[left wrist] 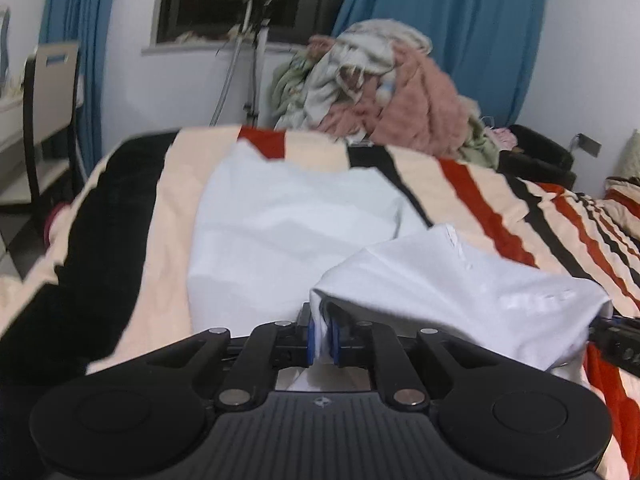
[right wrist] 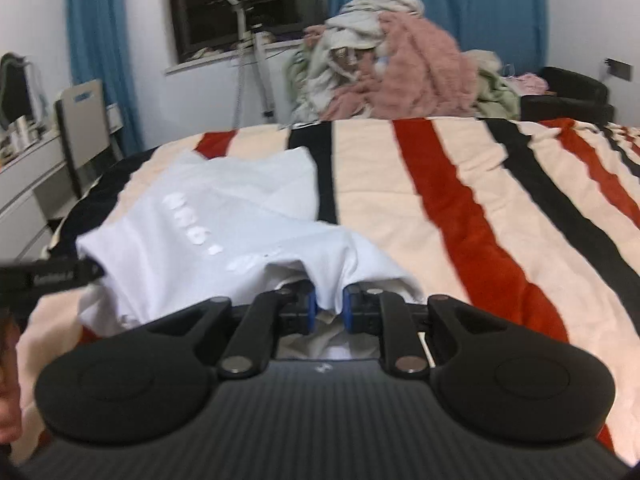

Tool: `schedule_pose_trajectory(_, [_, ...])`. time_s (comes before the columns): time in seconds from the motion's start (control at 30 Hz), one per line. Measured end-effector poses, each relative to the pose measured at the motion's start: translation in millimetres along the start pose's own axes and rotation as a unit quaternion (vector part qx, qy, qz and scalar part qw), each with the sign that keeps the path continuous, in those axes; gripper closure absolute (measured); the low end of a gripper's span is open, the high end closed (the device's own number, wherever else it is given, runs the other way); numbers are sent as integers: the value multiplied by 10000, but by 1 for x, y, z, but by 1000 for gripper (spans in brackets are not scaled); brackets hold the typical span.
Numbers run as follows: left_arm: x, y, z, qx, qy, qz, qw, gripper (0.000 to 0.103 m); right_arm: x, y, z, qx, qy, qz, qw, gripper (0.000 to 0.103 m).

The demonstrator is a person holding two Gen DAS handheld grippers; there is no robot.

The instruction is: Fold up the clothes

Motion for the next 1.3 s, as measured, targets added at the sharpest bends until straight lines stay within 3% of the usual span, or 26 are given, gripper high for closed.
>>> schedule_pose_trajectory(0.1, [1,9,2,-30,-29,66,10000,90,7,0,-23,470,317,108,9983,51])
schedule_pose_trajectory(0.13, [0,13,1,-6,-44,73,10000,89,9,-1,-33,649,454,96,9968,35])
schedule_pose_trajectory(0.17, [-1,16,1,19,-60,79,9999,88,8,-4,-43,853,517,36,9950,30])
schedule_pose_trajectory(0.3, [-8,21,-2,38,-86,81,9999,86,-13,-13,-76,1544,764,-330,9845,29])
schedule_pose_trajectory(0.47, [-24,17,-11,-2,36,-164,9999,84,-38,-22,-65,985,820,-830,9883,29])
schedule_pose_trajectory(0.57, [-36,12,-16,-73,238,-450,9987,84,-46,-21,-38,561,374,-940,9933,30])
schedule_pose_trajectory(0.6, [-39,10,-18,-102,297,-522,9981,89,-48,-20,-29,420,219,-949,9944,32])
schedule_pose_trajectory(0.67, [-47,5,-21,-194,499,-721,9960,94,-50,-16,-10,62,-3,-886,9961,52])
schedule_pose_trajectory(0.7, [-52,2,-23,-225,592,-824,9946,95,-50,-13,-2,-113,-81,-829,9965,55])
schedule_pose_trajectory(0.83, [-76,-9,-29,-377,1006,-1198,9870,96,-30,8,25,-768,-170,-323,9964,57])
schedule_pose_trajectory(0.9, [-89,-12,-32,-471,1238,-1278,9829,97,-16,15,29,-905,-19,-190,9957,56])
schedule_pose_trajectory(1.03, [-123,-15,-37,-371,1405,-1618,9761,97,-13,1,34,-818,-124,-626,9946,56])
schedule_pose_trajectory(1.13, [-148,-20,-28,-473,1360,-1829,9725,97,-21,-11,43,-646,-513,-996,9916,57])
schedule_pose_trajectory(1.2, [-163,-26,-20,-462,1270,-1928,9719,98,-30,-17,44,-460,-898,-1075,9891,82])
schedule_pose_trajectory(1.3, [-176,-34,-8,-416,1270,-1826,9741,97,-60,-31,44,-77,-1582,-1322,9785,86])
Point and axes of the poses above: each gripper's, at about its wrist camera, not at the fingertips, and x roughly the way its jaws point, z to its left, y to its underside, the point moved 9 cm from there along x, roughly the way its jaws point, and after that the axes turned 10 degrees about y, right-handed, at the moved point
